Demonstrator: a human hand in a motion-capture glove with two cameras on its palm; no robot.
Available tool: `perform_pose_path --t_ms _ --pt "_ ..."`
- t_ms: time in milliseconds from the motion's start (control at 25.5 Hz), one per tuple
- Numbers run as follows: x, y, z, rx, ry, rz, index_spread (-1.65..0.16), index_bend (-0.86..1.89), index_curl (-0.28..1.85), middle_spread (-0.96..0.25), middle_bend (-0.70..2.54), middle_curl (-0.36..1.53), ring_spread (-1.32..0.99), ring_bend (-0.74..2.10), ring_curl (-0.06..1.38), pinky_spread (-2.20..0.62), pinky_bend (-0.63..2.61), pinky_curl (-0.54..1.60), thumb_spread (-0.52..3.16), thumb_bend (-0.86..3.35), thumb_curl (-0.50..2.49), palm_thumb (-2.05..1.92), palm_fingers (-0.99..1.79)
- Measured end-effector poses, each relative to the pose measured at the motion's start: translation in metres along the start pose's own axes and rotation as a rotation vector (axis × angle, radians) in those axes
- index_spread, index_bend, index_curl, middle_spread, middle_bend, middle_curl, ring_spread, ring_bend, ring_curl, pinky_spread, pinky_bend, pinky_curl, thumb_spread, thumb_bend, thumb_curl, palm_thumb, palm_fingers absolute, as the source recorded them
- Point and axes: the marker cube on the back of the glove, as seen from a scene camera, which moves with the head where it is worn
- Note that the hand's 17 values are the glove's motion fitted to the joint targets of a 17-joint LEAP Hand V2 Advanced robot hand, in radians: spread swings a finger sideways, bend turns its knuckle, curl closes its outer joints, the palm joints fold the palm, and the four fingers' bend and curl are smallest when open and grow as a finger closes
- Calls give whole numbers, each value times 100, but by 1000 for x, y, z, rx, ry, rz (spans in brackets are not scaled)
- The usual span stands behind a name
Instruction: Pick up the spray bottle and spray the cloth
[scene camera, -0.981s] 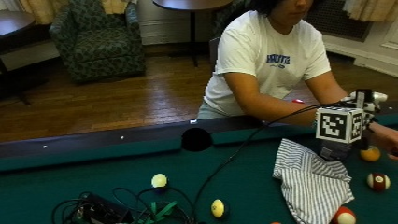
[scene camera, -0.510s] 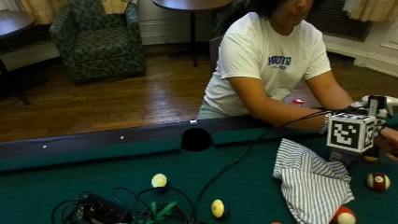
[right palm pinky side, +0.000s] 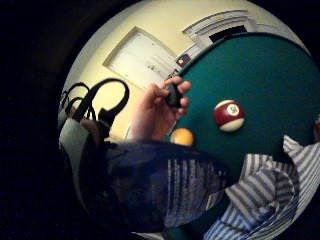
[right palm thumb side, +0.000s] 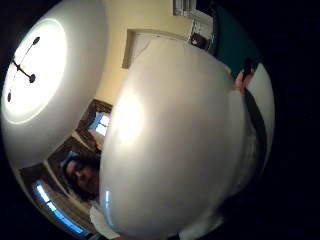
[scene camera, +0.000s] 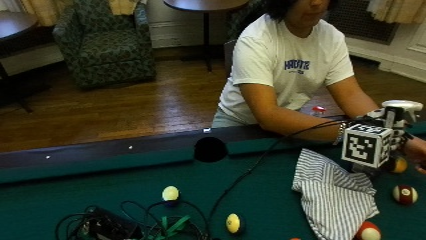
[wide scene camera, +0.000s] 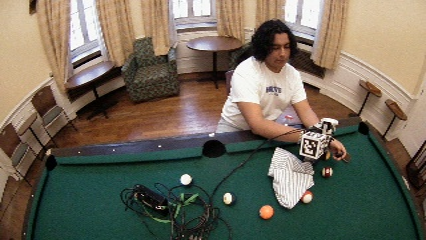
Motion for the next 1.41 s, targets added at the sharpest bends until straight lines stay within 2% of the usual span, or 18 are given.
perform_pose_path --t_ms 196,432,588,785,1138,1412 --pt "14 10 -3 -76 13 61 -29 26 60 -20 58 50 -20 61 42 -17 28 35 61 -5 82 82 118" --pt "20 32 -36 -170 118 113 -33 12 54 -18 45 46 -16 52 41 3 19 33 82 -6 72 73 80" --pt "19 55 -72 -239 306 120 -36 5 47 -17 33 42 -13 50 39 11 27 35 89 -8 64 62 63" --pt "10 67 -112 -251 555 117 -39 7 39 -15 25 38 -10 39 35 18 36 37 93 -8 56 50 43" --pt "-34 78 -161 -120 951 85 -44 10 31 -16 20 36 -7 29 30 24 41 37 94 -6 47 40 29" --pt "-51 84 -192 -42 1268 132 -46 11 27 -16 19 35 -7 29 30 24 42 37 93 -5 43 32 24"
